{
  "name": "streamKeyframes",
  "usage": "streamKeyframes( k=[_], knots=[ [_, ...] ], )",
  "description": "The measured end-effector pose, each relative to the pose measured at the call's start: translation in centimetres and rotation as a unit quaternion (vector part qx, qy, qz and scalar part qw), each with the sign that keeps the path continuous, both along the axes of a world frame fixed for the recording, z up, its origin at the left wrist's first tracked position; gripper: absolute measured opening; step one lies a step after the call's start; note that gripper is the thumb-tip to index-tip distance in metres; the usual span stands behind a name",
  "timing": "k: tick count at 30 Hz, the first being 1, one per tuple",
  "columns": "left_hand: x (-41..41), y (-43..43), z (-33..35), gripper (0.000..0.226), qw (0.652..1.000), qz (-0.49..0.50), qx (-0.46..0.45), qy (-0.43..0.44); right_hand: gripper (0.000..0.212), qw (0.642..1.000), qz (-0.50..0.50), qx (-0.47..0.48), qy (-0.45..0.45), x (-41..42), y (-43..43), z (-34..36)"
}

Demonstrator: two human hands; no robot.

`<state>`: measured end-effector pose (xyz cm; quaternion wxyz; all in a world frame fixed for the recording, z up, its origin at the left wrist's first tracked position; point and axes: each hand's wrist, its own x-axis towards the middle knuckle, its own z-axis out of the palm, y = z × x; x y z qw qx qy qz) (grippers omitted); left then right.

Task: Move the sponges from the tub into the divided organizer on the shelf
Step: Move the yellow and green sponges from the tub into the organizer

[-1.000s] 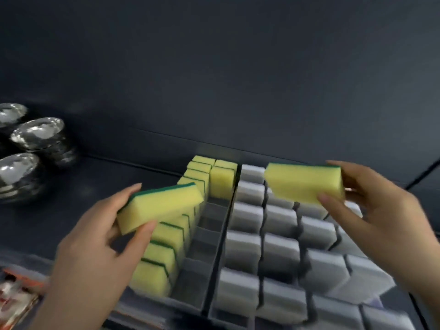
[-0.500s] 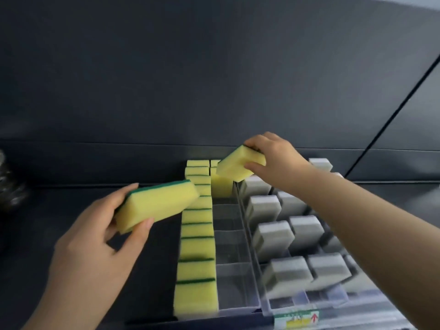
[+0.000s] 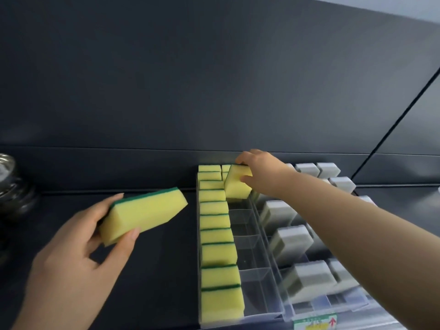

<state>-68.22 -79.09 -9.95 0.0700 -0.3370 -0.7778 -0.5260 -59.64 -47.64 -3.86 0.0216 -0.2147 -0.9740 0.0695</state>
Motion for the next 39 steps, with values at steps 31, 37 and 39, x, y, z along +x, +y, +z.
streamKeyframes(
  k=[31,37,39],
  knots=[
    [-0.1,-0.5,-0.4,0.062,0.999,0.037,-0.034,0.012,0.035,0.985,0.067,0.137,-0.08,-2.4,0.9,-3.2],
    [0.8,-0.1,-0.1,0.06,0.998,0.034,-0.04,0.02,0.034,0.97,0.122,0.19,-0.087,-2.6,0.6,-3.8],
    [1.0,-0.1,0.1,0.059,0.998,0.033,-0.044,0.023,0.03,0.971,0.125,0.186,-0.084,-2.5,0.6,-4.0]
  ],
)
